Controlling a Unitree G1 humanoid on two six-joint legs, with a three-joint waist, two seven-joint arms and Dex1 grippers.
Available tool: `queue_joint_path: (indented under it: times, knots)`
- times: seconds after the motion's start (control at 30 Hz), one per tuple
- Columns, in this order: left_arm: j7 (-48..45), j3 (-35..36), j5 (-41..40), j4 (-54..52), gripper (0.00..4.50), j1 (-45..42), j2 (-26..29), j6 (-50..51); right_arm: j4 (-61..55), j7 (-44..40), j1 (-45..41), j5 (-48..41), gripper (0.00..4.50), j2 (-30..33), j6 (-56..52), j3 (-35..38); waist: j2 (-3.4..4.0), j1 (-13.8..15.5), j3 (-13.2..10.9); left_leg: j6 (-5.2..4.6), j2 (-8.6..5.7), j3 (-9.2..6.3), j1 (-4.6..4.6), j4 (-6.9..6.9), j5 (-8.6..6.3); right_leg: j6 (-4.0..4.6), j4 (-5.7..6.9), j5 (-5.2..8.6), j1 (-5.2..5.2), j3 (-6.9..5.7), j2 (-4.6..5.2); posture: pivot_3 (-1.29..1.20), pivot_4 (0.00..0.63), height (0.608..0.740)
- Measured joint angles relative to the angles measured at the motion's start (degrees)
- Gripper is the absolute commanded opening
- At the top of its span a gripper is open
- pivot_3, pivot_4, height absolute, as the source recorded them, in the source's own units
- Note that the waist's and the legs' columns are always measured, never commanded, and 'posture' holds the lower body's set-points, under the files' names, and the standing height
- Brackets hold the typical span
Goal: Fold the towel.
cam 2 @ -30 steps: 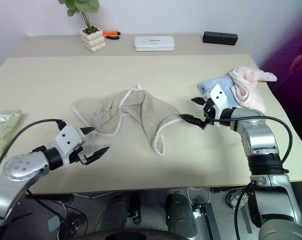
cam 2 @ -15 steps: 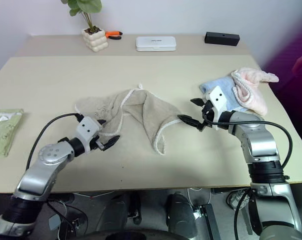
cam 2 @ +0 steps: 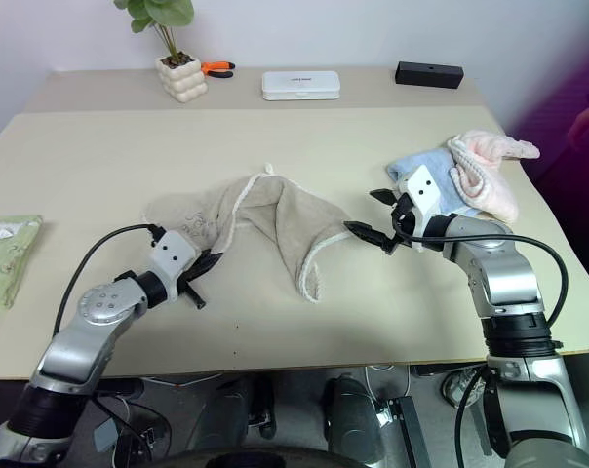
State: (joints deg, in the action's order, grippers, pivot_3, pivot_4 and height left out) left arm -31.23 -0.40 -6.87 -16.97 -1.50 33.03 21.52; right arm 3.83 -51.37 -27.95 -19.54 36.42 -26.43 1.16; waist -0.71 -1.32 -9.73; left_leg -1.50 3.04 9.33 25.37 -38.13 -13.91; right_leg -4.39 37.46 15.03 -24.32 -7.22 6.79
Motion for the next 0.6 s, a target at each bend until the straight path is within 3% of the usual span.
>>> queue_joint_path:
  times: [0.17,0.27,0.6]
  knots:
    - [-1.63,10.94,-2.79,-3.73,0.06,9.35,3.28,-0.83,7.20,4.87,-8.89,-0.82,4.50,-4.47,-11.03,-0.30,0.02,-0.58,-0.01,0.06,0.04,-0.05,0.01,0.00,0.03,0.02,0.07,0.01,-0.03,-0.05,0.01,0.00,0.150,0.731]
    - [-2.70,12.87,-3.78,-4.20,0.06,11.35,3.76,-1.29,12.88,7.54,-12.36,-0.03,4.50,-6.83,-14.51,-1.08,0.02,0.06,-0.01,0.00,-0.03,-0.03,0.03,0.00,-0.01,0.02,0.03,0.01,-0.03,-0.04,0.05,0.00,0.150,0.731]
    - [-2.98,13.54,-4.12,-5.17,0.06,12.67,2.72,-2.16,22.60,6.82,-16.37,6.58,4.50,-9.75,-11.51,-7.57,0.05,-0.06,-0.01,0.02,0.00,0.02,0.03,0.01,0.00,0.01,0.05,0.00,-0.05,-0.02,0.00,0.00,0.150,0.731]
